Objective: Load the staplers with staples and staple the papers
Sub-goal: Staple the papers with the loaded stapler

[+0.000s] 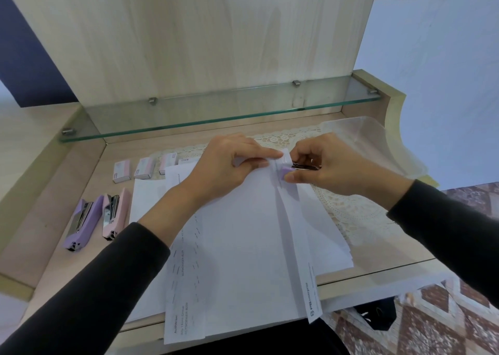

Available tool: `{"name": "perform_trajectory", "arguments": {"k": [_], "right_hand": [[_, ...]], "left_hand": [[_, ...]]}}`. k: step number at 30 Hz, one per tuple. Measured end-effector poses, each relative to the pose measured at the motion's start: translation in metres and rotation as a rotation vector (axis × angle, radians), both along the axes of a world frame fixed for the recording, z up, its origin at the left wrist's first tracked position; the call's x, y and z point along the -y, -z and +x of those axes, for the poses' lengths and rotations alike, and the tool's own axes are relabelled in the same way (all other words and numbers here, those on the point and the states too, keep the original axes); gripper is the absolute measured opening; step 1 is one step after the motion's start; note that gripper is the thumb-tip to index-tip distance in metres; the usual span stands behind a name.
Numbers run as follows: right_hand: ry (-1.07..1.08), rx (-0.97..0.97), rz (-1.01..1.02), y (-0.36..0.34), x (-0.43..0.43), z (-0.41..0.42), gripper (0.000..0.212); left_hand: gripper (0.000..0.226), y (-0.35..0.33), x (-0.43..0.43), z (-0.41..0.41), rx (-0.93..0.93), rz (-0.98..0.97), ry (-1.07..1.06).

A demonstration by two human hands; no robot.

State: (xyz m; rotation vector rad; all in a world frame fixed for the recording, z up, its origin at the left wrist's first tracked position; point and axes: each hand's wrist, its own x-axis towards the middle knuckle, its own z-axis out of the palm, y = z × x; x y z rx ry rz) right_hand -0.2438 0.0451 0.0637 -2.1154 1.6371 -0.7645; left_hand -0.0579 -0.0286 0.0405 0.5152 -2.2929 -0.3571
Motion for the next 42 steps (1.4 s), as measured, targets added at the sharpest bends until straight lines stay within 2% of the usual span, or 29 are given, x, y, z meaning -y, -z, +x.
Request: {"name": "perform_trajectory", "arguments": {"k": [4, 10, 14, 17, 20, 25, 29, 32, 34, 37, 42], "right_hand": [[0.029, 0.028, -0.004, 0.005, 0.0, 0.0, 0.028], [0.025, 0.032, 0.185, 0.007, -0.008, -0.007, 0.033], [0.073, 0.057, 0.274, 0.012, -0.018, -0.015, 0.029], [0.111, 0.033, 0.31, 0.019, -0.023, -0.019, 0.038], [0.156, -0.016, 0.297, 0.029, -0.022, -0.021, 0.041], [0.169, -0.023, 0.317, 0.039, -0.023, -0.018, 0.03], [0.122, -0.081, 0.322, 0.042, -0.025, -0.017, 0.022], [0.139, -0.101, 0.331, 0.042, -0.025, -0.014, 0.026], [0.159, -0.122, 0.311, 0.042, -0.025, -0.012, 0.029], [0.234, -0.127, 0.208, 0.042, -0.022, -0.008, 0.024], [0.366, -0.136, 0.124, 0.046, -0.011, -0.004, 0.021]], "left_hand": [[0.026, 0.002, 0.003, 0.0, 0.025, 0.001, -0.006], [0.025, 0.009, 0.013, 0.004, 0.045, 0.059, -0.052], [0.025, 0.015, 0.019, 0.005, 0.073, 0.083, -0.06], [0.028, 0.024, 0.024, 0.003, 0.103, 0.151, -0.104], [0.027, 0.039, 0.03, 0.0, 0.173, 0.16, -0.162], [0.027, 0.057, 0.029, 0.003, 0.468, 0.179, -0.247], [0.029, 0.057, 0.019, 0.005, 0.409, 0.125, -0.286], [0.032, 0.054, 0.002, 0.001, 0.394, 0.195, -0.291], [0.042, 0.054, -0.008, -0.002, 0.438, 0.284, -0.295], [0.064, 0.057, -0.016, -0.006, 0.527, 0.287, -0.333], [0.062, 0.07, -0.013, -0.006, 0.624, 0.199, -0.39]]}}
